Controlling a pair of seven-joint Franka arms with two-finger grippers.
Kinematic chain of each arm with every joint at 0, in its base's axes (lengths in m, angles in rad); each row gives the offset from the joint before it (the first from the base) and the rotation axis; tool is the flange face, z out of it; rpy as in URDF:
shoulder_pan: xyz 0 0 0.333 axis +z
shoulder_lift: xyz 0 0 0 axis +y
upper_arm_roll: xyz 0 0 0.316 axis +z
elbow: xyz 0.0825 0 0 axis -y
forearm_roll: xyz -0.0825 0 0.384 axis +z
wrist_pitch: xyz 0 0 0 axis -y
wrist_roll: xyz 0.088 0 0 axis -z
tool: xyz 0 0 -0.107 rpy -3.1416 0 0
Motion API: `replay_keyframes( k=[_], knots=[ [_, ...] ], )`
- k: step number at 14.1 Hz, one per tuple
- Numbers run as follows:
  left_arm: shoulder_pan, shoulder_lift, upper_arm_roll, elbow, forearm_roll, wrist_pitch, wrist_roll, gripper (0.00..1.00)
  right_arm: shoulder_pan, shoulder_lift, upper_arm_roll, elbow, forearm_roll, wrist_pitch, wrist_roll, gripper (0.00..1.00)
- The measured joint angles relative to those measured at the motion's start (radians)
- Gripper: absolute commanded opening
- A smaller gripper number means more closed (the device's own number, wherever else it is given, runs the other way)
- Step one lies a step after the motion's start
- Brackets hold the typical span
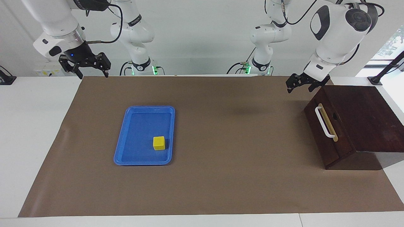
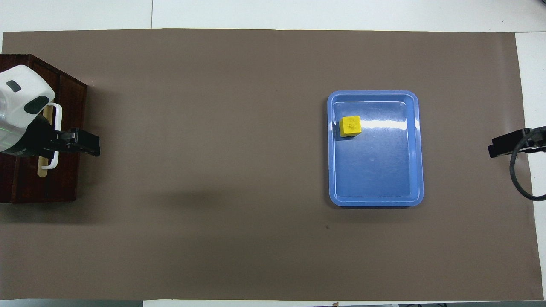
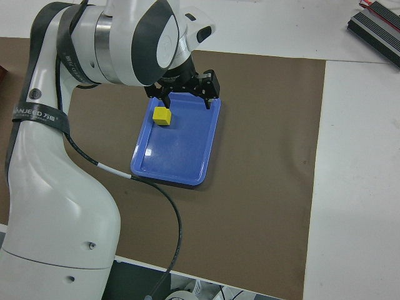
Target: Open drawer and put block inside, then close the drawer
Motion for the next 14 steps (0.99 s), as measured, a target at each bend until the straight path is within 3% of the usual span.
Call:
replay_keyframes(
  k=[6,14],
  knots=[
    [0.0,0.0,0.001,0.0,0.0,0.006,-0.121,1.0,0.0,0.0,0.0,0.0,0.0,0.001,0.0,1.0],
    [0.0,0.0,0.0,-0.001,0.0,0.022,-0.112,1.0,0.0,0.0,0.001,-0.002,0.001,0.003,0.066,1.0]
  ],
)
